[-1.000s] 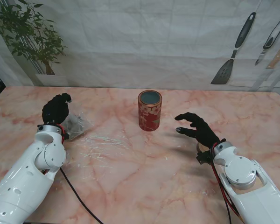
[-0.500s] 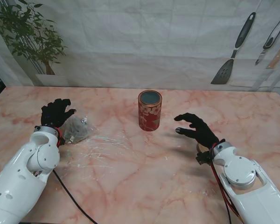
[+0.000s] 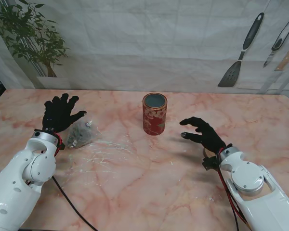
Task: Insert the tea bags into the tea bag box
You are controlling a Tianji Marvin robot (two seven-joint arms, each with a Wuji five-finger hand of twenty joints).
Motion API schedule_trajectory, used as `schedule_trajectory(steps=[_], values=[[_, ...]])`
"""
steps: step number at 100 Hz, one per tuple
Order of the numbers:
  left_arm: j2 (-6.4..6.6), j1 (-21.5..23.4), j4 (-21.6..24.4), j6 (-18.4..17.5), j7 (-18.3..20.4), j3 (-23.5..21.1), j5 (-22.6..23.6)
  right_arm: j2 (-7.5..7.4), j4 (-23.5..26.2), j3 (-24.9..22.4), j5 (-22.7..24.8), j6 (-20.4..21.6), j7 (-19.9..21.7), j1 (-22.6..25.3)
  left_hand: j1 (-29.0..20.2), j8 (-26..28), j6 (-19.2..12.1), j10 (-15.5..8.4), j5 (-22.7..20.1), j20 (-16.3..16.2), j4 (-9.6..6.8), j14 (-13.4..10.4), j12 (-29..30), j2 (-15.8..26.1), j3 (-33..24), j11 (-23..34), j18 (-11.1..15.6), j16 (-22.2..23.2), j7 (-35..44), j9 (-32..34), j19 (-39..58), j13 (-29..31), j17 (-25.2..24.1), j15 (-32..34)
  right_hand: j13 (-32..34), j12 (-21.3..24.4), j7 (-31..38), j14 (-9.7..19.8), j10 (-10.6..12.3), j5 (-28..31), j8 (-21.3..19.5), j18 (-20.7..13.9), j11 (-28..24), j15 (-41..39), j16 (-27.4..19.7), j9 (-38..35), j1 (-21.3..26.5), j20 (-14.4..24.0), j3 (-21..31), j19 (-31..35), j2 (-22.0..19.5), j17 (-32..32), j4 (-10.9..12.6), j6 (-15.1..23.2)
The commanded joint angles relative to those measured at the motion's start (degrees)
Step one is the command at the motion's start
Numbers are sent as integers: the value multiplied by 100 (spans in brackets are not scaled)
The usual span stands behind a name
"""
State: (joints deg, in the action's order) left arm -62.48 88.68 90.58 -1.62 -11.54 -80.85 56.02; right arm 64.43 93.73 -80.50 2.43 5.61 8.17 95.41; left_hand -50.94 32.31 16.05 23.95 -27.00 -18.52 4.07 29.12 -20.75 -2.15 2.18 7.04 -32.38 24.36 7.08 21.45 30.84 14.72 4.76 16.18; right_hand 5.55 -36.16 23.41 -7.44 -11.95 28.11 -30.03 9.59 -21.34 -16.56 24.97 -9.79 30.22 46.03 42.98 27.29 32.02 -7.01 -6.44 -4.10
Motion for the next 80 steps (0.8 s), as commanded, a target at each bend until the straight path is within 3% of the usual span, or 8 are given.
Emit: schedule_trajectory(steps=[1,31,58,80], values=[[0,121,206,-131,-102,-5,41,-6,47,-11,72,11,54,56,111,-42,-109,-159,189,135,-88,-180,102,253,42,-73,165,-73,10,61,-243,-84,-57,-408,-17,-48,-42,205,125,-192,-17,-267,107,130,-7,217,70,99,-108,-200,-43,-42,159,60],[-93,646,714,-1170,-482,-114,-354,-46,46,-55,197,-6,172,70,183,-47,-132,-198,127,146,-79,-324,79,250,24,-44,324,-113,61,230,-260,84,-6,-410,-32,-44,-66,219,136,-242,-11,-297,182,221,-40,236,76,92,-113,-277,-53,-48,158,68],[-130,938,788,-1530,-671,89,-501,-71,91,-83,324,12,214,140,155,-64,-111,-154,95,112,-78,-316,78,240,21,-51,319,-118,68,281,-140,126,46,-396,-54,-50,-92,235,150,-294,-4,-296,269,369,-87,250,84,95,-140,-358,-89,-57,159,78],[-187,1071,637,-1576,-939,353,-677,-88,129,-100,346,73,258,207,142,-68,-105,-147,89,117,-77,-338,70,225,24,-48,311,-115,71,274,-102,111,14,-387,-56,-64,-111,249,160,-332,0,-290,333,441,-95,258,92,95,-170,-414,-95,-45,164,87]])
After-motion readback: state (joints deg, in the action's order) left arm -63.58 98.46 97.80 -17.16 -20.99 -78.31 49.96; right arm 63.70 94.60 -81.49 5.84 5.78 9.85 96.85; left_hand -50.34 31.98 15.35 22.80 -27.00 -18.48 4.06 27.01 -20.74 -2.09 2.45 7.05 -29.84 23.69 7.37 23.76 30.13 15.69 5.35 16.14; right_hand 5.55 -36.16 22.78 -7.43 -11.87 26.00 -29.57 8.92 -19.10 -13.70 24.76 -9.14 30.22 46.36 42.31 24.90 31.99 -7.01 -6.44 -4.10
